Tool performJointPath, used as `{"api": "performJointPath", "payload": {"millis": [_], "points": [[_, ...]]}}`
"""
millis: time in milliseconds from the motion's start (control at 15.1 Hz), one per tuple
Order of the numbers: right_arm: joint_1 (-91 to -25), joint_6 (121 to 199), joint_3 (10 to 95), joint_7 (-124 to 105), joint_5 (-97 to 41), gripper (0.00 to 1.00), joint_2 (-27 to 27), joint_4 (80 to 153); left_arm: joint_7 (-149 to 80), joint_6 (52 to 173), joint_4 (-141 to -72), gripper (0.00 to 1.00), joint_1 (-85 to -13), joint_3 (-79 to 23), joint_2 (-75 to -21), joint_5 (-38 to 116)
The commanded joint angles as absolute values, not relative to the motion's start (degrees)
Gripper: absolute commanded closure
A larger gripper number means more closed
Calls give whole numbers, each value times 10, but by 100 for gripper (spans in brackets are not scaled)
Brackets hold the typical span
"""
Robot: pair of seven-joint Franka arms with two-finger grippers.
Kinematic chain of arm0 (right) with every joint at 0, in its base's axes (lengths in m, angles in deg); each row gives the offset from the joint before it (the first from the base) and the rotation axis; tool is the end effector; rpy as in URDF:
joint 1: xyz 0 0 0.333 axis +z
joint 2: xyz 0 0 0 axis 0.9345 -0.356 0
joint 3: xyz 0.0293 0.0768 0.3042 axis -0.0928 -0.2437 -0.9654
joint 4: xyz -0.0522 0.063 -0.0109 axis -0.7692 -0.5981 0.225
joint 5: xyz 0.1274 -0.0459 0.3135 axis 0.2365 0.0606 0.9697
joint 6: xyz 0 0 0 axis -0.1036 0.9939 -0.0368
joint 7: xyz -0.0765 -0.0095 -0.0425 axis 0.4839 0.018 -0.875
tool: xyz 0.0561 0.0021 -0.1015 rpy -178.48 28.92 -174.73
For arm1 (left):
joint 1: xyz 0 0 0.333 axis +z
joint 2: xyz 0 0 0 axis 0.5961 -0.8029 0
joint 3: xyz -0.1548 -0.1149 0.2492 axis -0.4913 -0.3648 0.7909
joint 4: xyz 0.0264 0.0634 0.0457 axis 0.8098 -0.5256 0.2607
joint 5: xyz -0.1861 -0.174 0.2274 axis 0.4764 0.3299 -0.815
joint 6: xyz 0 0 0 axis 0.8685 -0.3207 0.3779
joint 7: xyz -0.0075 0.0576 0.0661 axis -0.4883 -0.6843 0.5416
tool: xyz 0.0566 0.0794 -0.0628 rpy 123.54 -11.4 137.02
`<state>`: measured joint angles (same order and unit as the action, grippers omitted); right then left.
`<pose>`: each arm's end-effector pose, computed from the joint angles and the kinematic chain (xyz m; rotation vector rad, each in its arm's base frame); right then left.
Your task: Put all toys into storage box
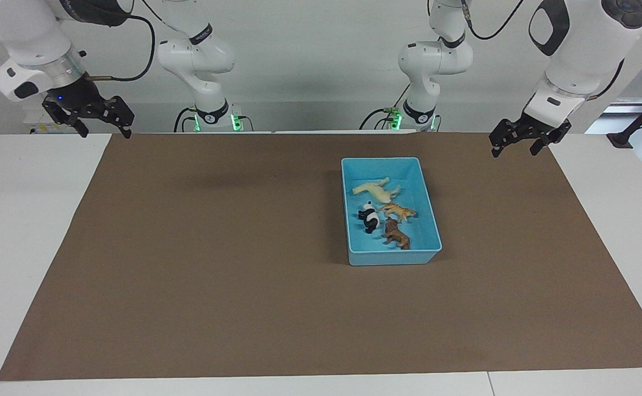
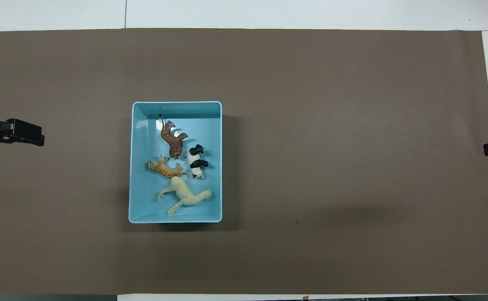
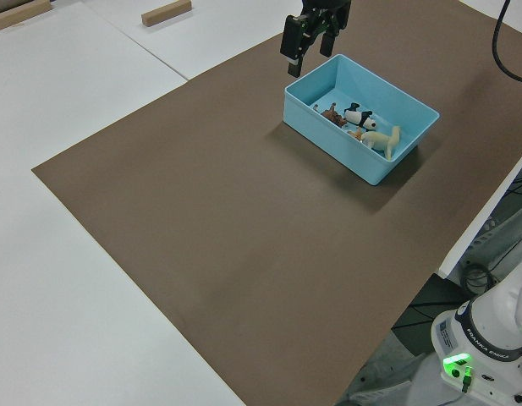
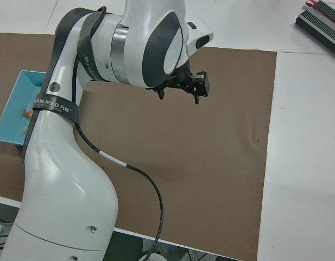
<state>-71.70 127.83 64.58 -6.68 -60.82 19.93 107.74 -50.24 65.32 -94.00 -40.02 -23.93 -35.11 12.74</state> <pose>0.4602 -0.0679 0.6163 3.1134 -0.0689 -0.1303 0.4864 -0.0155 0.5909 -3.1187 0.0752 0.0749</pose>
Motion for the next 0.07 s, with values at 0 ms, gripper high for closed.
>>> {"api": "performJointPath", "payload": {"millis": [0], "points": [[-727,1283,636,-82,-623,0,197,1072,-510,643,-944,0,-406,-235,-347,128]]}}
